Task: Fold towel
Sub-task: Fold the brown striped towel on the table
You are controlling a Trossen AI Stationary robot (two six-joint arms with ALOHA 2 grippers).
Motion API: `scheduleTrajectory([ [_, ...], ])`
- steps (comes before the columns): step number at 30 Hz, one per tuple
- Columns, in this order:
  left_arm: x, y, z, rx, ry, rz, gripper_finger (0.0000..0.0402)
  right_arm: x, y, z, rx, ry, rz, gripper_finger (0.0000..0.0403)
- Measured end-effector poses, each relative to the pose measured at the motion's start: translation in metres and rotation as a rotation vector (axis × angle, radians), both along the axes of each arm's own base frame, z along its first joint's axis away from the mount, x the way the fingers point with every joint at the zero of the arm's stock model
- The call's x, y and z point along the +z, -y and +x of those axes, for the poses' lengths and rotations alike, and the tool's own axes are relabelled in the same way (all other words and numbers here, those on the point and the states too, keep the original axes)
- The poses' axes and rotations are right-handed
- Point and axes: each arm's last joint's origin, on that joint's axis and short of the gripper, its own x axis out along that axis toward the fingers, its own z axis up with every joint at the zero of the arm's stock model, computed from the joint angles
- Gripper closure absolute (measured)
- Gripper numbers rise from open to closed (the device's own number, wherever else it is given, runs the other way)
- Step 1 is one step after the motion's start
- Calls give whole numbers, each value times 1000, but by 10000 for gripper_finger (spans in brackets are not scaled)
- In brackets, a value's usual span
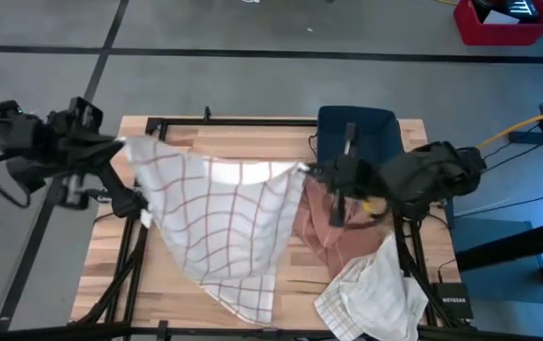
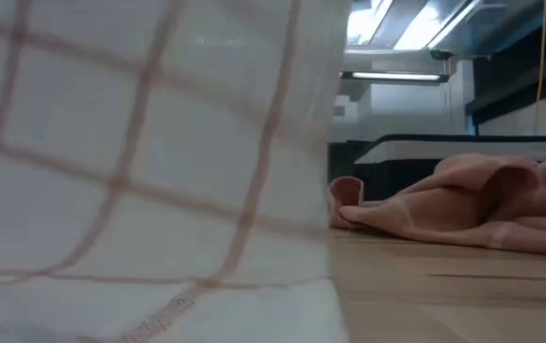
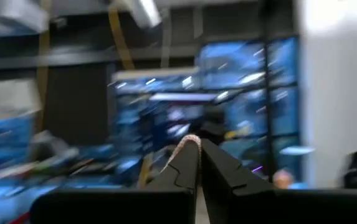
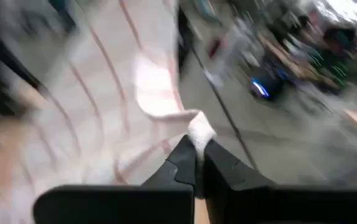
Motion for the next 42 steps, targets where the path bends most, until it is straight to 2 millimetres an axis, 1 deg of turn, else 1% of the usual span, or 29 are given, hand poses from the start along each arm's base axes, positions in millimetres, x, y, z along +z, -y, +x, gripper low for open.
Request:
scheduleTrajectory([
  [2,-4,-4,3,85,-49,-5,396,-11,13,-1,-98,-98,-20,392],
  [5,-13,-8,7,207,-134,12,395,-30,29,4,-202,-217,-36,392],
  [9,-28,-17,10,323,-208,16,395,-56,45,20,-268,-341,-64,392],
  [14,-53,-36,4,429,-267,-12,394,-102,73,43,-358,-503,-96,392],
  [18,-82,-52,-5,545,-314,-47,394,-142,95,63,-391,-560,-80,392],
  [21,-104,-63,-12,607,-330,-63,394,-174,113,77,-383,-564,-54,392],
  [24,-123,-70,-17,667,-335,-82,394,-205,134,87,-380,-538,-8,393],
  [28,-144,-70,-14,714,-351,-81,394,-243,157,92,-354,-479,82,393],
  [31,-158,-68,-9,688,-378,-86,394,-265,166,93,-326,-416,154,393],
  [33,-170,-66,-4,660,-398,-109,395,-277,170,93,-304,-383,203,393],
  [36,-191,-64,2,665,-444,-122,399,-287,171,93,-275,-337,228,391],
  [42,-235,-71,5,809,-464,-220,399,-305,180,88,-304,-310,249,390],
])
